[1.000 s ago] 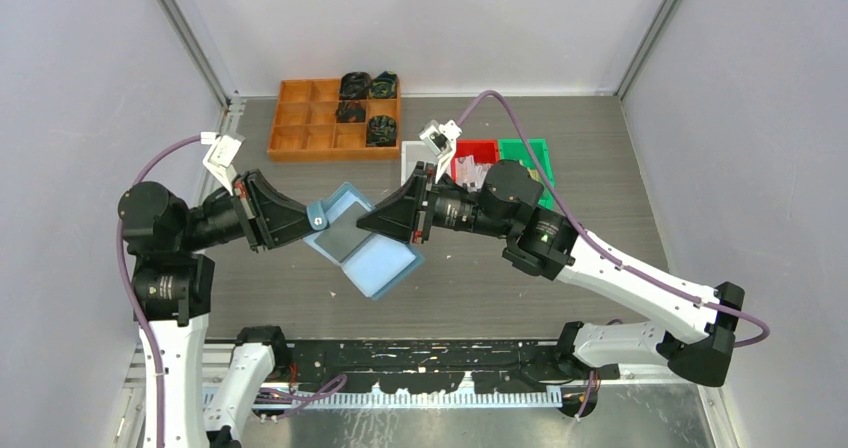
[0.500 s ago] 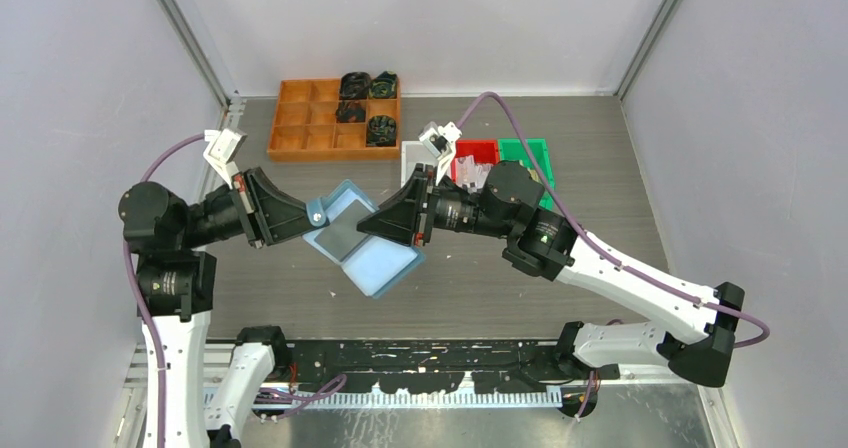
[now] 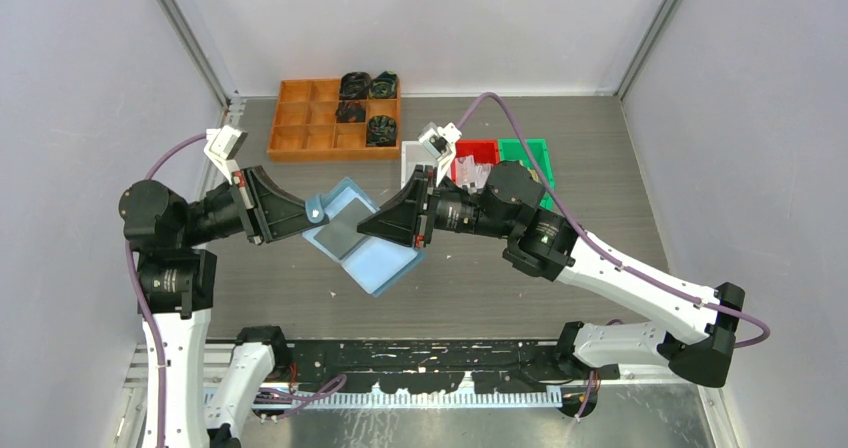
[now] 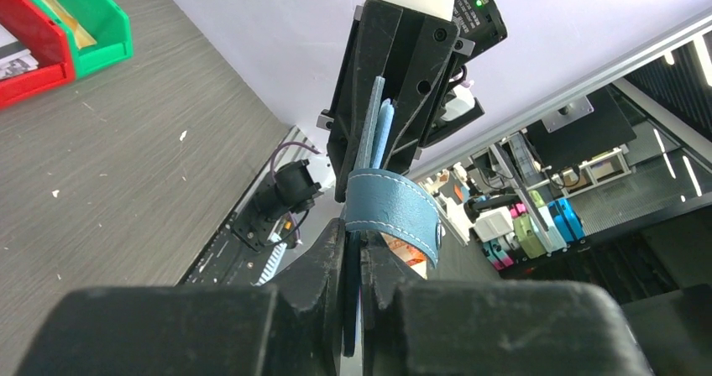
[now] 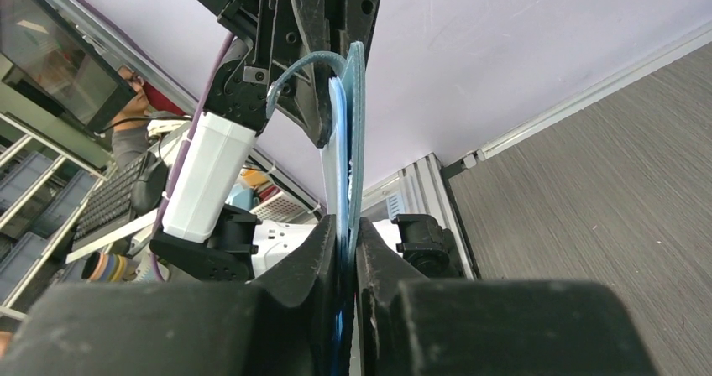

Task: Take the credit cards out of the card holder
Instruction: Remove the credit card from the card holder.

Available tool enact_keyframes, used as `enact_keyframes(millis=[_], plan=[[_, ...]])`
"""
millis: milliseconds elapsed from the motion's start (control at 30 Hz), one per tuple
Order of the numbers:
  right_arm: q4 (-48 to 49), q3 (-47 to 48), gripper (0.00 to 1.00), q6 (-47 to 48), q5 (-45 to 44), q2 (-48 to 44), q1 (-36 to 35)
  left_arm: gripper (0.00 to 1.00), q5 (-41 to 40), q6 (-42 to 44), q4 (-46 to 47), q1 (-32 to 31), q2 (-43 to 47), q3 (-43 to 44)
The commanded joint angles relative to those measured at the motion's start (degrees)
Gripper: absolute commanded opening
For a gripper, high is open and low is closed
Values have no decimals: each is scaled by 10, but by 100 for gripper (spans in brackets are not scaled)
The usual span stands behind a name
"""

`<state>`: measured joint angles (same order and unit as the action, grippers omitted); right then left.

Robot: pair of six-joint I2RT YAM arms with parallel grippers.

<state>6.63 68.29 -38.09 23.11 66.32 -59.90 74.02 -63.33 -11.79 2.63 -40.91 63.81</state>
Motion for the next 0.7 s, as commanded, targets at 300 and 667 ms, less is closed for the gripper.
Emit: enact_keyframes(millis=[300, 667], plan=[[21, -2, 12, 6, 3, -19, -3, 15, 6, -30, 32, 1, -4, -2], [37, -13, 12, 8, 20, -27, -4, 3, 1, -47, 40, 1, -14, 2]])
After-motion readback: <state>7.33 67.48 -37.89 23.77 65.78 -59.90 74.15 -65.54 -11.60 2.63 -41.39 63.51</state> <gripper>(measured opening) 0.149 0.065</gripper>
